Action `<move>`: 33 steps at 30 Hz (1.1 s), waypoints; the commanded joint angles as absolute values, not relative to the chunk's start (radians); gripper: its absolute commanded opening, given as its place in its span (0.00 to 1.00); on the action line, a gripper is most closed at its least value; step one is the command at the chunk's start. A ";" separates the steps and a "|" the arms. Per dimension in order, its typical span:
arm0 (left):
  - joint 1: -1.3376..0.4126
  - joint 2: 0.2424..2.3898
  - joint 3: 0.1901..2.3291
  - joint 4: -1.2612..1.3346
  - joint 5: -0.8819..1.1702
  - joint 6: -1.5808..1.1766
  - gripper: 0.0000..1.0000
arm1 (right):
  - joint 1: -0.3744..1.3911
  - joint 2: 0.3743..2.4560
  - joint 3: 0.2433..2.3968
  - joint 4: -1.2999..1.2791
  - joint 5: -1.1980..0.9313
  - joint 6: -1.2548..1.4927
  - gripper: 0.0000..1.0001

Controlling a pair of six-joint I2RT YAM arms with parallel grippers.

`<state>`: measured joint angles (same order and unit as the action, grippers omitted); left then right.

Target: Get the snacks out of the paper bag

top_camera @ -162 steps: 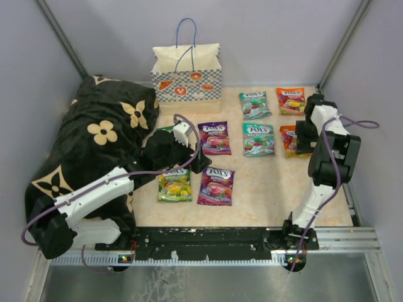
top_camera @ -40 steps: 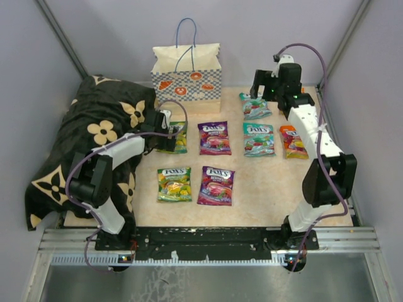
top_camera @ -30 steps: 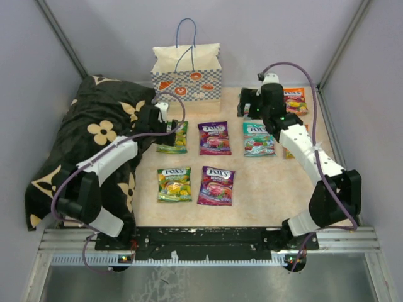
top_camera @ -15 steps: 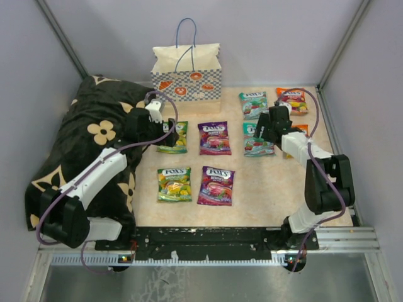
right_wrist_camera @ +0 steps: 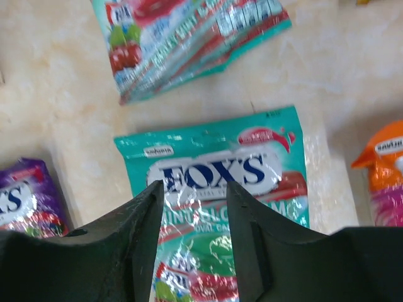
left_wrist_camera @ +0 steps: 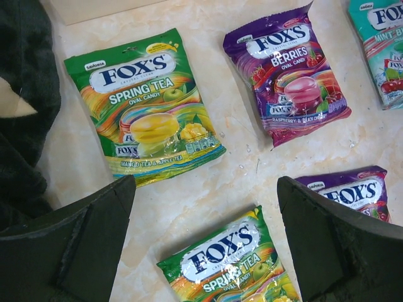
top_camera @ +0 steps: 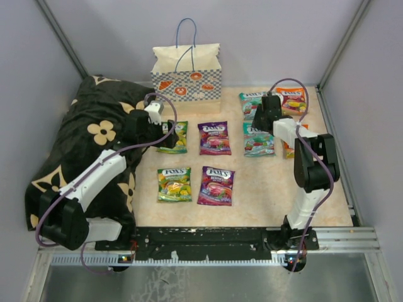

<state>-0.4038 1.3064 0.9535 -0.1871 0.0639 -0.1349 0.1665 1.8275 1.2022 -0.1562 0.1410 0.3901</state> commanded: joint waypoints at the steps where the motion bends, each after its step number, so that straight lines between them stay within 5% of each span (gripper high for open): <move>1: -0.408 1.270 0.953 -0.183 0.066 -0.135 0.99 | 0.151 1.886 1.317 -0.150 0.155 0.392 0.42; 8: -0.408 1.259 0.950 -0.183 0.062 -0.133 0.99 | 0.123 1.869 1.254 -0.122 0.159 0.416 0.01; 31: -0.408 1.230 0.963 -0.208 0.105 -0.141 0.99 | 0.067 1.896 1.264 -0.140 0.125 0.432 0.00; 33: -0.408 1.228 0.970 -0.217 0.109 -0.141 0.99 | 0.067 1.856 1.287 -0.161 0.127 0.426 0.06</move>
<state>-0.4038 1.2598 0.9531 -0.2039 0.0872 -0.1352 0.0734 1.9415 1.2331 -0.1226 0.1261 0.4297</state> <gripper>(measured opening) 0.987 0.005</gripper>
